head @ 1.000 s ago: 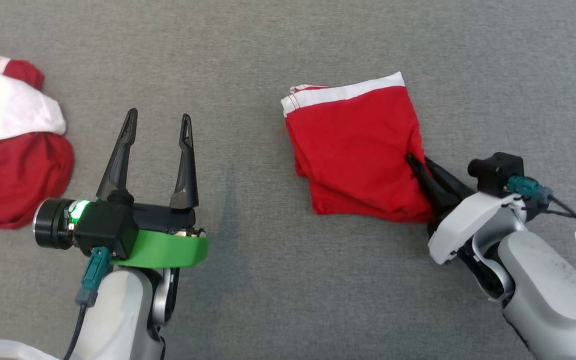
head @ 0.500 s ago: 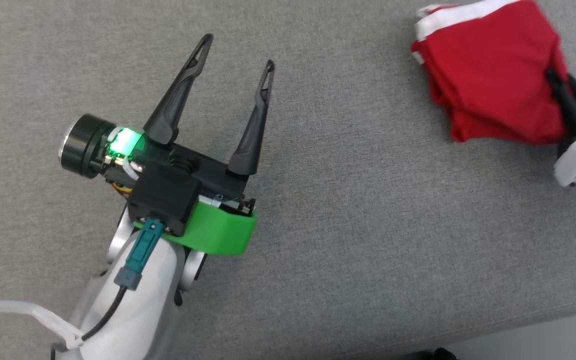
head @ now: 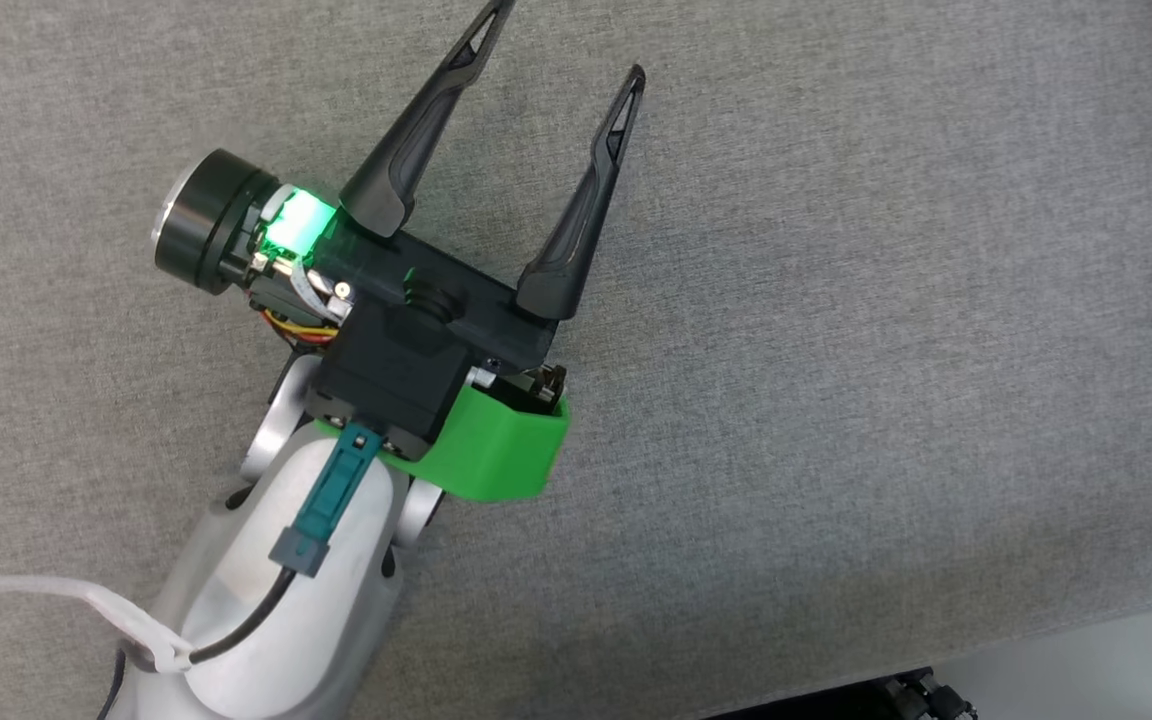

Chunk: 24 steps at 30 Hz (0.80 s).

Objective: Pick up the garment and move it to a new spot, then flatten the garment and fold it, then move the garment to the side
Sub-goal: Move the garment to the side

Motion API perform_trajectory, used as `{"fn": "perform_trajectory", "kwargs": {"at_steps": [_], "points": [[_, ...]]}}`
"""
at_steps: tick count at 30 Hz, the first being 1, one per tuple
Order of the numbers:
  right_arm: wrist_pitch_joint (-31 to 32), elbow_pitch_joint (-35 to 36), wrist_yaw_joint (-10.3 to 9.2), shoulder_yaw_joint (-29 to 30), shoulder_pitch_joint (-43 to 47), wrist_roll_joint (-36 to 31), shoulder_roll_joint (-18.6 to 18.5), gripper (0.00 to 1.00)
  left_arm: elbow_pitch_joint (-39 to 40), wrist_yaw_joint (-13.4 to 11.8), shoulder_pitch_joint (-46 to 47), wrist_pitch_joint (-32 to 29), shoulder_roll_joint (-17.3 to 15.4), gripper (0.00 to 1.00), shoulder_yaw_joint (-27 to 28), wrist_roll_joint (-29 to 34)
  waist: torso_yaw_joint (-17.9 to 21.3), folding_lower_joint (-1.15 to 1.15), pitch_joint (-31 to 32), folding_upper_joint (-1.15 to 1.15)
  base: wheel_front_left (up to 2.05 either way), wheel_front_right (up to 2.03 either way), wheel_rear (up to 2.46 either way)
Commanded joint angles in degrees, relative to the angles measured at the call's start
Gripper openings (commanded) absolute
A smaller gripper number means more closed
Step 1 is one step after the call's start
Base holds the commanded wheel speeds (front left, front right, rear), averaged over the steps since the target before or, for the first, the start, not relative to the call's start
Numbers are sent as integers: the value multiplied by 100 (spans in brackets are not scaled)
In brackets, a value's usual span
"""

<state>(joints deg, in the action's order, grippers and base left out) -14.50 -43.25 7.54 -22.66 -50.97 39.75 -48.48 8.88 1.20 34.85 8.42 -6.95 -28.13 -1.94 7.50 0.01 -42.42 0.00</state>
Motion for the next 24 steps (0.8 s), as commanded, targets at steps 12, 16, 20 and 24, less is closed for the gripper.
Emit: {"fn": "perform_trajectory", "kwargs": {"at_steps": [12, 16, 20, 24], "points": [[-67, 551, -10, 1767, 797, -518, 699, 100, -248, -195, -282, 128, -137, 100, 126, -118, 97, -1, 476, 0, 0, 0, 0], [-67, 1435, -9, 2572, 1671, -968, 1426, 100, -363, -332, -589, 142, -207, 100, 246, -256, 215, -1, 896, 0, 0, 0, 0], [-67, 2333, -10, 3054, 2478, -1374, 2129, 100, -463, -501, -964, 134, -258, 100, 392, -389, 270, -1, 1320, 0, 0, 0, 0], [-68, 3084, -9, 3208, 3143, -1662, 2737, 100, -531, -646, -1329, 155, -318, 100, 559, -548, 258, -1, 1688, 0, 0, 0, 0]]}}
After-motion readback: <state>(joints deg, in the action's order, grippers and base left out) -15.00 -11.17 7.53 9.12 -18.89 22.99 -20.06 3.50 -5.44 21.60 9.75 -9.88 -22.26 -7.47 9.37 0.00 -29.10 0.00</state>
